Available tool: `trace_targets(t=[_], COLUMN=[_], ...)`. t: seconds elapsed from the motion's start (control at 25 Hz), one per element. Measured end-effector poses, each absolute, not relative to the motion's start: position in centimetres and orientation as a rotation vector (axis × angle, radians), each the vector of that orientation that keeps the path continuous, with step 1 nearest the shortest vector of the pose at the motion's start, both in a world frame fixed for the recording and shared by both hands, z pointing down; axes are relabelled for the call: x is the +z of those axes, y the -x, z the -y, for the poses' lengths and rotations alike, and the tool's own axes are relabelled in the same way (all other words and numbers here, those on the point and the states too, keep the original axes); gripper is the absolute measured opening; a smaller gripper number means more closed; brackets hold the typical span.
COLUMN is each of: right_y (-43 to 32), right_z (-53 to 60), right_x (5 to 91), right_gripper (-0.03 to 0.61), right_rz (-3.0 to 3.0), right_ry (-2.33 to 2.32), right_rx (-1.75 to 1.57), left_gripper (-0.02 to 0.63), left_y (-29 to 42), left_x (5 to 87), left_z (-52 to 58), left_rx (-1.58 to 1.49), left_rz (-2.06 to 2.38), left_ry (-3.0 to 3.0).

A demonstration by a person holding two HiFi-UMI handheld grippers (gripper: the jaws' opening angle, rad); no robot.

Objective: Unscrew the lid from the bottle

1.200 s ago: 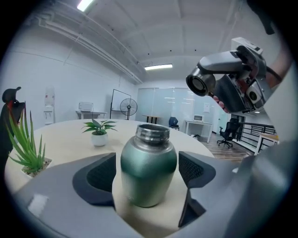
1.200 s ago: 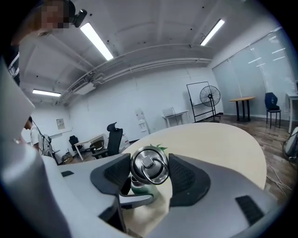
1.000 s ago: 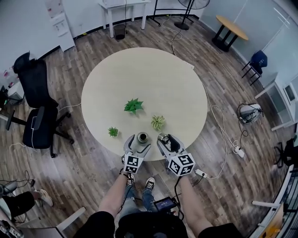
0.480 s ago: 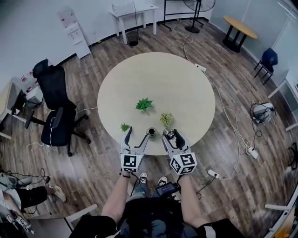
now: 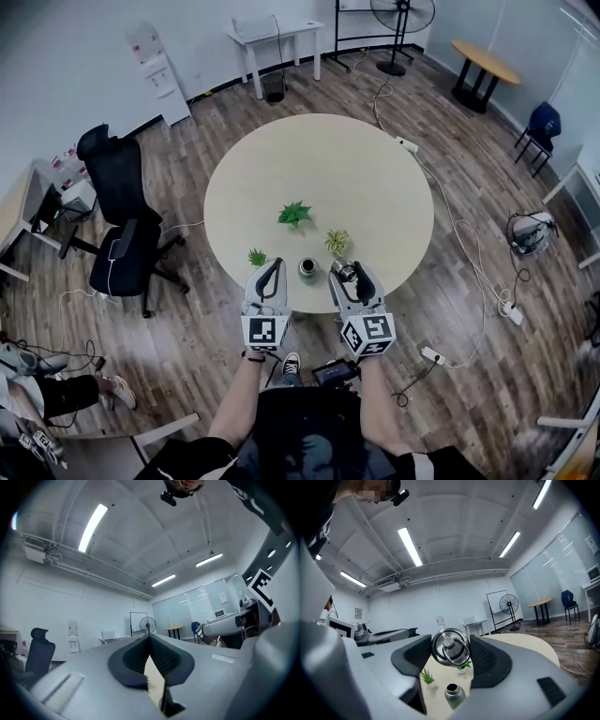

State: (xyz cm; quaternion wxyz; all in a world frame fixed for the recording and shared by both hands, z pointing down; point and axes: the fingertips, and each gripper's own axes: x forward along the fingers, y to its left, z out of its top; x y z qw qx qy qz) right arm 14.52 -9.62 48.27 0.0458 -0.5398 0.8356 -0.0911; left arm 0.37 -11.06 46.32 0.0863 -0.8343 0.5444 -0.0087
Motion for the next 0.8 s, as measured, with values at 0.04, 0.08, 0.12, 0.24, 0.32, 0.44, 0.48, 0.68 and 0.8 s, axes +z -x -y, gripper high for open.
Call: trace_targets(t=[0.04, 0.08, 0.12, 0.24, 0.32, 0.44, 0.48, 0.68, 0.8], right_y=[-14.5, -14.5, -14.4, -14.2, -14.0, -13.6, -13.6, -13.6, -13.7], right_z=[9.5, 9.5, 9.4, 9.2, 9.2, 9.0, 8.9, 8.4, 8.1], right_x=[48.1, 48.0, 47.9, 47.7, 47.6, 47.4, 47.3, 47.0, 47.0], right_gripper=[0.258, 0.258, 0.258, 0.258, 0.257, 0.256, 0.256, 0.256, 0.256], right_rz=[-2.548, -2.545, -2.544, -2.543, -2.546, -2.55, -2.551, -2.551, -2.551], right_ry=[1.651, 1.656, 1.662, 1.678, 1.68, 1.686, 1.687, 1.694, 1.702], right_rx=[-0.276, -0.273, -0.269, -0.255, -0.252, -0.247, -0.243, -0.226, -0.22], left_gripper=[0.002, 0.002, 0.002, 0.001, 0.0, 0.0, 0.001, 0.0, 0.0], left_y=[-0.2, 0.0, 0.2, 0.6, 0.8, 1.1, 1.2, 1.1, 0.9], left_x=[46.2, 46.0, 45.9, 45.7, 45.3, 44.8, 44.8, 44.8, 44.8], left_z=[11.0, 11.0, 11.0, 11.0, 10.9, 10.9, 10.8, 10.4, 10.2], left_rx=[-0.023, -0.02, -0.018, -0.013, 0.004, 0.015, 0.009, 0.004, 0.013], left_rz=[-1.625, -1.629, -1.633, -1.639, -1.646, -1.652, -1.65, -1.647, -1.637], left_ry=[2.484, 2.481, 2.478, 2.477, 2.474, 2.476, 2.479, 2.489, 2.493])
